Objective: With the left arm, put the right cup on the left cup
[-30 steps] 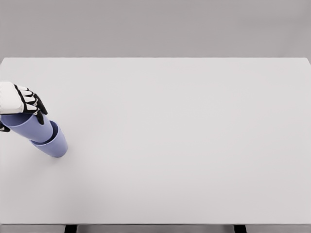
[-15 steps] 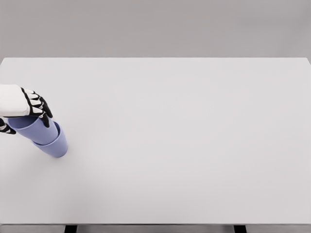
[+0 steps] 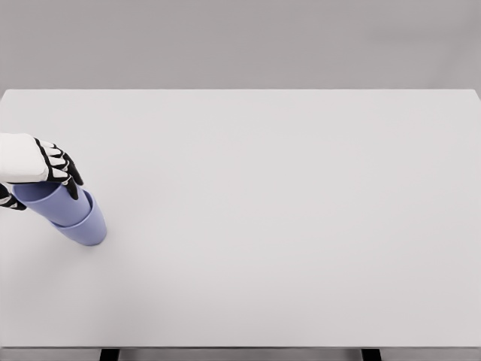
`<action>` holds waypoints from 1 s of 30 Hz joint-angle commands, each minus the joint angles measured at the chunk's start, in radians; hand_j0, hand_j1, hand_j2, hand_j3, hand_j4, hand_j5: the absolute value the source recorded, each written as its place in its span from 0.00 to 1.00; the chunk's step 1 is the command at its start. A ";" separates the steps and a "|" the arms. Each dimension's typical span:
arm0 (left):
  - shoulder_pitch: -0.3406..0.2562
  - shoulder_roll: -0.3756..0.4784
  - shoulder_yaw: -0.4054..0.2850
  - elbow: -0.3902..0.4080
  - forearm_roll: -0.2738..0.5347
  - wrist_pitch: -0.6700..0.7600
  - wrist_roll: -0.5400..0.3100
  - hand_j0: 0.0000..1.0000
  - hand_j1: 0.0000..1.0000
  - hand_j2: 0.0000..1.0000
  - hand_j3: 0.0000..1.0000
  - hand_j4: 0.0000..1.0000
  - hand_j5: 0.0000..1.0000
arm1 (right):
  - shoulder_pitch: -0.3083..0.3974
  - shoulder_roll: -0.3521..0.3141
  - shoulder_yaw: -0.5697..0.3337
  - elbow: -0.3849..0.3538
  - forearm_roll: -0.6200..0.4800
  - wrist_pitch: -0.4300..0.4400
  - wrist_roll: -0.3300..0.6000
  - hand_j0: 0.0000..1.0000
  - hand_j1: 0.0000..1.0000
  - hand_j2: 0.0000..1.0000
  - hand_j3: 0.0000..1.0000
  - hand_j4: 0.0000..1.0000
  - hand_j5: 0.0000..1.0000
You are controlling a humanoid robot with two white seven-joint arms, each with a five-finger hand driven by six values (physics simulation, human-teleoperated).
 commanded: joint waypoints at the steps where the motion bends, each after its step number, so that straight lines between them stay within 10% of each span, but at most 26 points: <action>1: 0.000 0.001 0.002 0.000 0.003 0.002 0.001 0.67 0.67 0.67 0.67 0.67 0.67 | 0.000 0.000 0.000 0.000 0.000 0.000 0.000 1.00 1.00 1.00 1.00 1.00 1.00; 3: 0.002 -0.002 0.002 0.000 0.002 0.002 0.001 0.81 0.81 0.81 0.81 0.81 0.81 | 0.000 0.000 0.000 0.000 0.000 0.000 0.000 1.00 1.00 1.00 1.00 1.00 1.00; 30: 0.002 -0.002 0.003 0.000 0.003 0.002 0.001 0.91 0.91 0.91 0.91 0.91 0.91 | 0.000 0.000 0.000 0.000 0.000 0.000 0.000 1.00 1.00 1.00 1.00 1.00 1.00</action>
